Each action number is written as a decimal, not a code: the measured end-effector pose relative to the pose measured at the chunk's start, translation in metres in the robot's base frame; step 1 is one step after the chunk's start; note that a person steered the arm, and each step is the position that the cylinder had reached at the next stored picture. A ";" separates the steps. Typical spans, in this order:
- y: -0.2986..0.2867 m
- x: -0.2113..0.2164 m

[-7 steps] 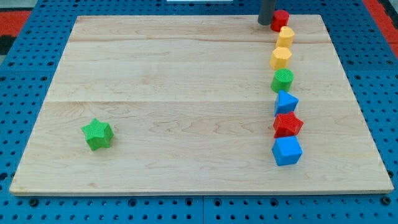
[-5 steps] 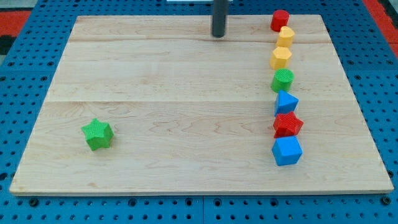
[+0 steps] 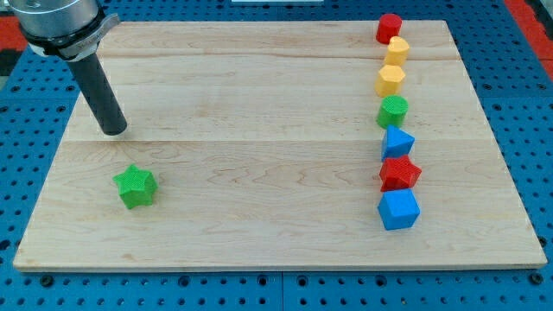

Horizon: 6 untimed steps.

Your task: Point your arm at the green star

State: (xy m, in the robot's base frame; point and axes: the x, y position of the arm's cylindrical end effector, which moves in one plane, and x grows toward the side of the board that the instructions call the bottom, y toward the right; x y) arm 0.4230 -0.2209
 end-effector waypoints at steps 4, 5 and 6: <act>0.024 0.049; 0.021 0.051; 0.010 0.060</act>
